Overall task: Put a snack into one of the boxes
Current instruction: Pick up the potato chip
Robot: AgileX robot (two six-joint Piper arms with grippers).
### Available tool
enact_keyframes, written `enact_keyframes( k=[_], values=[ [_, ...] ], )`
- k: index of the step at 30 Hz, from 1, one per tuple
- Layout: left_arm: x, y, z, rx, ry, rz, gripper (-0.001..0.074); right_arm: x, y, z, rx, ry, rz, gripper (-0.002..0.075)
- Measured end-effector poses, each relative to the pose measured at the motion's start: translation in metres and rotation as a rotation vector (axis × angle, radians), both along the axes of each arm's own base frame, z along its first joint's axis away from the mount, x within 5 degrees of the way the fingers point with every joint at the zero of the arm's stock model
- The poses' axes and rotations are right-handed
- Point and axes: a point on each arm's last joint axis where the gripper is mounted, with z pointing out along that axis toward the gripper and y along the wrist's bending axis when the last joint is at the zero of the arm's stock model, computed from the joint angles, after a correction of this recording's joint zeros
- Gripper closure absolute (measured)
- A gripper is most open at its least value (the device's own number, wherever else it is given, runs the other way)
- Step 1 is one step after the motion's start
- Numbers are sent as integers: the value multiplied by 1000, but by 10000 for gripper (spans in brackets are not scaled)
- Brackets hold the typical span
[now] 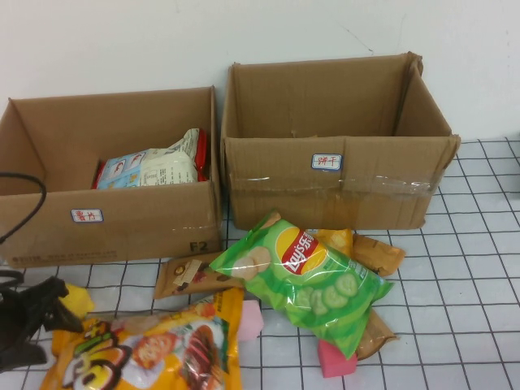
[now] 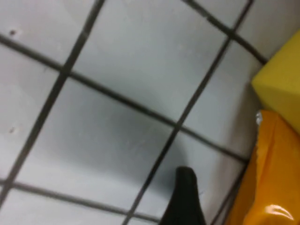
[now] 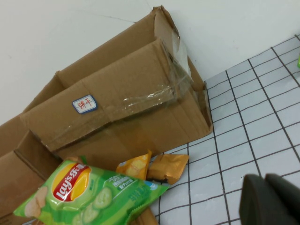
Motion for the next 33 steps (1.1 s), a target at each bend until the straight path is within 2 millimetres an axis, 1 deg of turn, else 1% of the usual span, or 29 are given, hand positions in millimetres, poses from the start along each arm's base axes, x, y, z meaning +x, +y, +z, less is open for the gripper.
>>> enact_keyframes(
  k=[8,10,11,13,16,18,20,23,26,29,30,33],
  values=[
    [13,-9,0,-144,-111,26,236,0,0,0,0,0,0,727],
    [14,-11,1,-162,-123,19,258,0,0,0,0,0,0,727],
    [14,-11,0,-165,-127,10,283,0,0,0,0,0,0,727],
    [14,-13,-1,-178,-134,-12,360,0,0,0,0,0,0,727],
    [15,-15,-2,-192,-145,-47,561,0,0,0,0,0,0,727],
    [15,-16,-1,-209,-155,-60,651,0,0,0,-2,0,0,727],
    [15,-18,0,-227,-171,-75,690,0,0,0,-4,-1,0,727],
    [17,-22,5,-276,-214,-97,713,0,0,0,-4,-1,0,727],
    [19,-30,15,-394,-289,-119,724,0,0,0,-1,-1,1,727],
    [21,-36,33,-505,-385,-138,729,0,0,0,1,-1,1,727],
    [20,-39,47,-556,-449,-139,730,0,0,0,1,-1,1,727],
    [16,-41,69,-570,-526,-153,731,0,0,0,1,-1,1,727]
  ],
)
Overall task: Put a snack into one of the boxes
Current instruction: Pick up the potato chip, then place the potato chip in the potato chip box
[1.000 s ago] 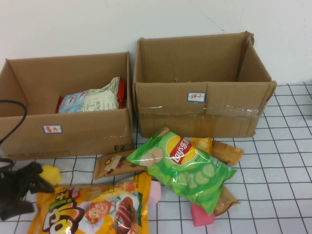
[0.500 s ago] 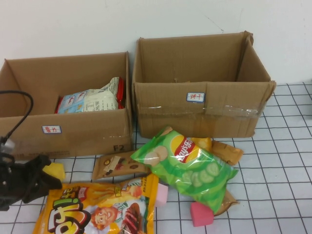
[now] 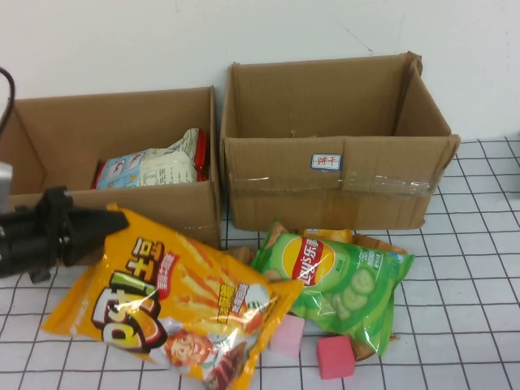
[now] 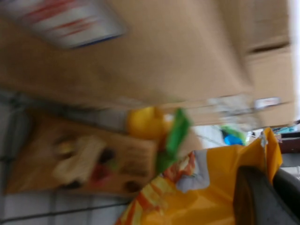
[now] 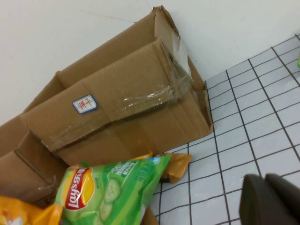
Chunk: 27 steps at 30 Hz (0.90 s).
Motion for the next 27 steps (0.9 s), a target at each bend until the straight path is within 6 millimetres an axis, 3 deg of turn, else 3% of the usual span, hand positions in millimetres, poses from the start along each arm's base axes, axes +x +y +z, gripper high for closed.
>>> enact_keyframes(
  k=[8,17,22,27],
  values=[
    [-27,-8,67,-5,-247,-19,734,0,0,0,-9,-2,2,727],
    [-52,-13,187,63,-657,-9,734,0,0,0,-12,-3,2,727],
    [-47,-2,243,158,-814,183,734,0,0,0,-12,-3,2,727],
    [-28,21,263,268,-844,442,735,0,0,0,-12,-3,2,727]
  ],
)
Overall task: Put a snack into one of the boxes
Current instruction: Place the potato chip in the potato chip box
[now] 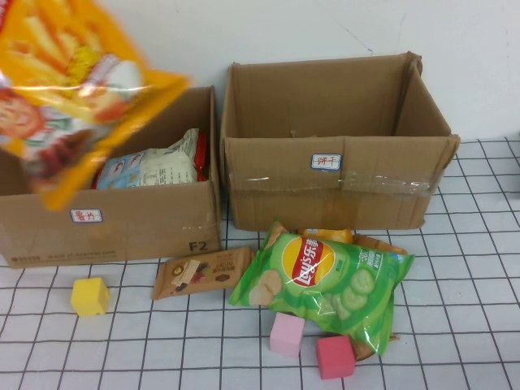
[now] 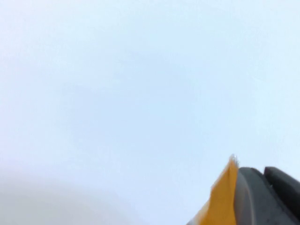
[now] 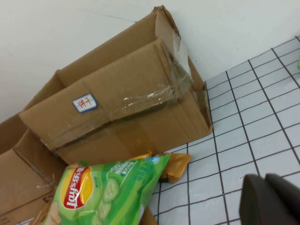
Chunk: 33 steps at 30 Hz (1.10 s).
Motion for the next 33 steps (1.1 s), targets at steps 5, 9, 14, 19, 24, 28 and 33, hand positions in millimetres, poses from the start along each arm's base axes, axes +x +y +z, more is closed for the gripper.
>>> enact_keyframes(
  k=[5,9,14,19,24,28,33],
  values=[
    [38,15,-23,5,48,87,736,0,0,0,0,2,2,727],
    [76,22,-49,19,115,74,736,0,0,0,0,2,2,727],
    [117,25,-60,16,125,3,736,0,0,0,0,5,5,727],
    [124,20,-59,-6,122,-93,669,0,0,0,0,5,5,727],
    [106,7,-56,211,146,-213,597,0,0,0,0,5,5,727],
    [72,3,-48,460,281,-246,679,0,0,0,1,5,5,727],
    [24,16,-35,694,527,-76,727,0,0,0,1,5,5,727]
  ],
)
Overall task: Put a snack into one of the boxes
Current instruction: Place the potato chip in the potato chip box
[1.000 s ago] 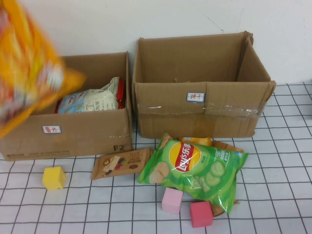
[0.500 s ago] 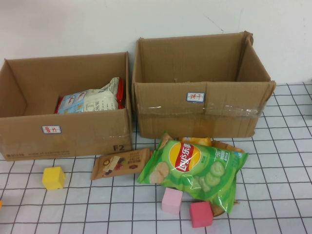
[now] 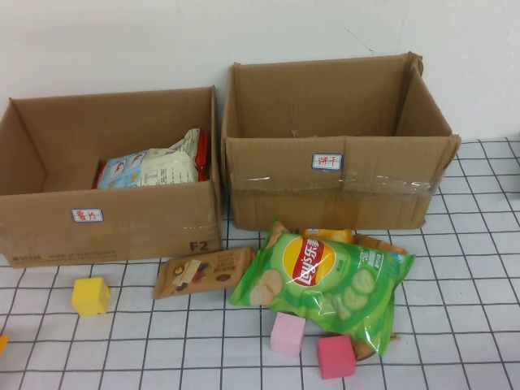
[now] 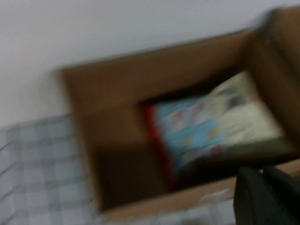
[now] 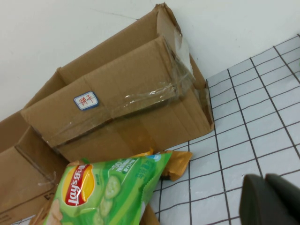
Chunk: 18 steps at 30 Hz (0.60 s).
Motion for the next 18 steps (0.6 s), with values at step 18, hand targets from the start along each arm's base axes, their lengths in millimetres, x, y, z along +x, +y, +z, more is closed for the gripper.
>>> enact_keyframes(
  k=[18],
  values=[
    [-95,33,-137,42,378,592,735,0,1,0,20,8,9,727]
  ],
)
